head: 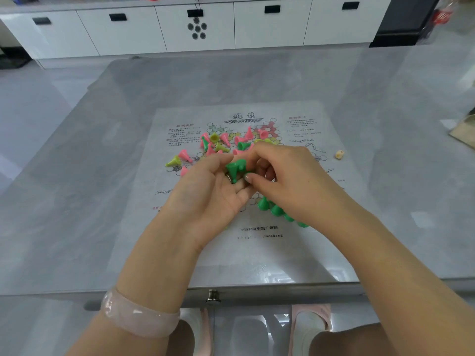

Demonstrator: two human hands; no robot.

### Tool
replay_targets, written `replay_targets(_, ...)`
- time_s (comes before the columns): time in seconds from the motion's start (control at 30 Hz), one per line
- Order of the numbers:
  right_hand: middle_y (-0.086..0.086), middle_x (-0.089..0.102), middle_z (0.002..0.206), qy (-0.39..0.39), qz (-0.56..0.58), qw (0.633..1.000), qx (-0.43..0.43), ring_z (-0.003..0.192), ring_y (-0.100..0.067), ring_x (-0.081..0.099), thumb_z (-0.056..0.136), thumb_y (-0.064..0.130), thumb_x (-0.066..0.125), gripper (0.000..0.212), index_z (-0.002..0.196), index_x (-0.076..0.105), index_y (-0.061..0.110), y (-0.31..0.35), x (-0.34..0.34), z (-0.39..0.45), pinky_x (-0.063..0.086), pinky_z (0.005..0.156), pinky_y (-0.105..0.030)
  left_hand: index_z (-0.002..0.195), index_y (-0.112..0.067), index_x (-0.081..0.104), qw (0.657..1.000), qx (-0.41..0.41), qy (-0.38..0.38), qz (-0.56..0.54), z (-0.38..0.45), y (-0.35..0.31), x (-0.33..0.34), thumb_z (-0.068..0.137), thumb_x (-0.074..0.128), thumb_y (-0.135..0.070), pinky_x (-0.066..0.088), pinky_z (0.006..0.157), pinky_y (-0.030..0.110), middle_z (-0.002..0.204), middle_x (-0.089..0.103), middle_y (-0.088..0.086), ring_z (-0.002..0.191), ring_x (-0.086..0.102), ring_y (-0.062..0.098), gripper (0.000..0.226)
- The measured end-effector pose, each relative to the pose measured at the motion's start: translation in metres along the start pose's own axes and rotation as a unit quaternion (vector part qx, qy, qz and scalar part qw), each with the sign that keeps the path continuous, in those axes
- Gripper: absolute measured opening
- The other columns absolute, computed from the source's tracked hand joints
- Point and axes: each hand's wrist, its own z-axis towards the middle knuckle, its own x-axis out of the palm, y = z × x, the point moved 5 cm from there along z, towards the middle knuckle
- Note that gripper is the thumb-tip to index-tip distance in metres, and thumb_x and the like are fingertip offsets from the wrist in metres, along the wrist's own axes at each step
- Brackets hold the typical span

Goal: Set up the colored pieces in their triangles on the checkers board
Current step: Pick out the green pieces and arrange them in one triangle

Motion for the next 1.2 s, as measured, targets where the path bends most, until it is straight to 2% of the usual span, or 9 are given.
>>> replay_targets(0.2, 0.005, 0.058, 0.074, 0.007, 0.014, 1.0, -0.015, 0.063, -0.002, 0.047, 0.081, 0.013, 0.058, 0.008, 0.086, 0.061, 0.018, -0.001, -0.003, 0.0, 0.039, 0.061, -0.022, 0.104, 0.007, 0.058, 1.0, 0.011, -0.022, 0.014, 0.001, -0.001, -0.002, 0.09, 0.04, -0.001, 0.052, 0.087, 0.037, 0.093, 0.067, 0.019, 0.093, 0.067, 0.027, 0.024)
replay_targets(0.3, 0.011, 0.057, 0.069, -0.005, 0.052, 0.999, -0.005, 0.062, 0.0, 0.048, 0.082, 0.02, 0.06, 0.003, 0.083, 0.063, 0.018, -0.002, -0.006, -0.002, 0.04, 0.061, -0.018, 0.115, 0.01, 0.053, 0.999, 0.021, -0.03, -0.011, 0.001, -0.002, -0.002, 0.09, 0.041, -0.001, 0.055, 0.082, 0.035, 0.097, 0.066, 0.021, 0.086, 0.069, 0.027, 0.03)
replay_targets(0.37, 0.009, 0.058, 0.07, -0.013, 0.063, 0.998, 0.006, 0.064, -0.003, 0.051, 0.082, 0.02, 0.061, 0.004, 0.08, 0.06, 0.017, -0.003, -0.005, -0.002, 0.044, 0.062, -0.024, 0.119, 0.01, 0.05, 0.999, 0.024, -0.027, -0.015, 0.001, 0.0, 0.0, 0.092, 0.038, -0.002, 0.056, 0.078, 0.03, 0.101, 0.064, 0.021, 0.08, 0.07, 0.024, 0.033)
replay_targets(0.5, 0.005, 0.059, 0.072, -0.014, 0.086, 0.995, 0.047, 0.065, -0.008, 0.053, 0.079, 0.019, 0.063, 0.01, 0.081, 0.054, 0.016, -0.01, -0.004, 0.0, 0.046, 0.065, -0.03, 0.102, 0.005, 0.059, 0.998, 0.037, -0.044, -0.005, 0.003, 0.002, 0.002, 0.093, 0.038, -0.004, 0.058, 0.073, 0.029, 0.091, 0.067, 0.016, 0.077, 0.069, 0.022, 0.025)
replay_targets(0.6, 0.01, 0.056, 0.068, -0.004, 0.107, 0.991, 0.079, 0.062, -0.004, 0.052, 0.077, 0.025, 0.066, 0.014, 0.083, 0.055, 0.019, -0.015, -0.005, 0.0, 0.045, 0.063, -0.025, 0.101, 0.002, 0.057, 0.997, 0.049, -0.059, -0.008, 0.004, 0.0, 0.001, 0.093, 0.039, -0.006, 0.051, 0.085, 0.032, 0.101, 0.066, 0.016, 0.094, 0.066, 0.026, 0.021)
replay_targets(0.77, 0.015, 0.056, 0.068, 0.012, 0.124, 0.991, 0.053, 0.062, 0.001, 0.052, 0.075, 0.016, 0.068, 0.01, 0.082, 0.062, 0.015, -0.013, -0.006, -0.001, 0.042, 0.062, -0.01, 0.099, 0.0, 0.057, 0.997, 0.049, -0.049, -0.022, 0.004, -0.002, 0.003, 0.092, 0.042, -0.005, 0.055, 0.08, 0.038, 0.106, 0.067, 0.019, 0.1, 0.066, 0.026, 0.017)
replay_targets(0.93, 0.009, 0.066, 0.076, -0.088, 0.193, 0.972, 0.1, 0.066, 0.002, 0.06, 0.078, 0.012, 0.068, 0.01, 0.08, 0.064, 0.021, -0.057, -0.046, 0.003, 0.049, 0.063, -0.011, 0.101, 0.002, 0.058, 0.991, 0.043, -0.104, -0.069, 0.001, -0.012, -0.011, 0.092, 0.045, -0.005, 0.057, 0.058, 0.026, 0.075, 0.07, 0.015, 0.067, 0.07, 0.022, 0.017)
replay_targets(1.0, 0.011, 0.065, 0.076, -0.122, 0.155, 0.971, 0.132, 0.067, 0.001, 0.06, 0.078, 0.012, 0.068, 0.012, 0.079, 0.063, 0.023, -0.081, -0.055, -0.001, 0.045, 0.064, -0.011, 0.102, 0.0, 0.057, 0.987, 0.052, -0.14, -0.057, 0.0, -0.019, -0.021, 0.092, 0.047, -0.007, 0.052, 0.05, 0.018, 0.066, 0.066, 0.009, 0.054, 0.063, 0.014, 0.016)
replay_targets(1.2, 0.015, 0.062, 0.075, -0.04, 0.04, 0.989, 0.135, 0.071, 0.004, 0.056, 0.076, 0.013, 0.069, 0.013, 0.081, 0.063, 0.024, -0.1, -0.027, -0.004, 0.037, 0.063, 0.003, 0.086, -0.002, 0.06, 0.985, 0.064, -0.159, -0.023, -0.004, -0.03, -0.03, 0.085, 0.053, -0.006, 0.051, 0.051, 0.017, 0.063, 0.065, 0.007, 0.053, 0.059, 0.012, 0.009)
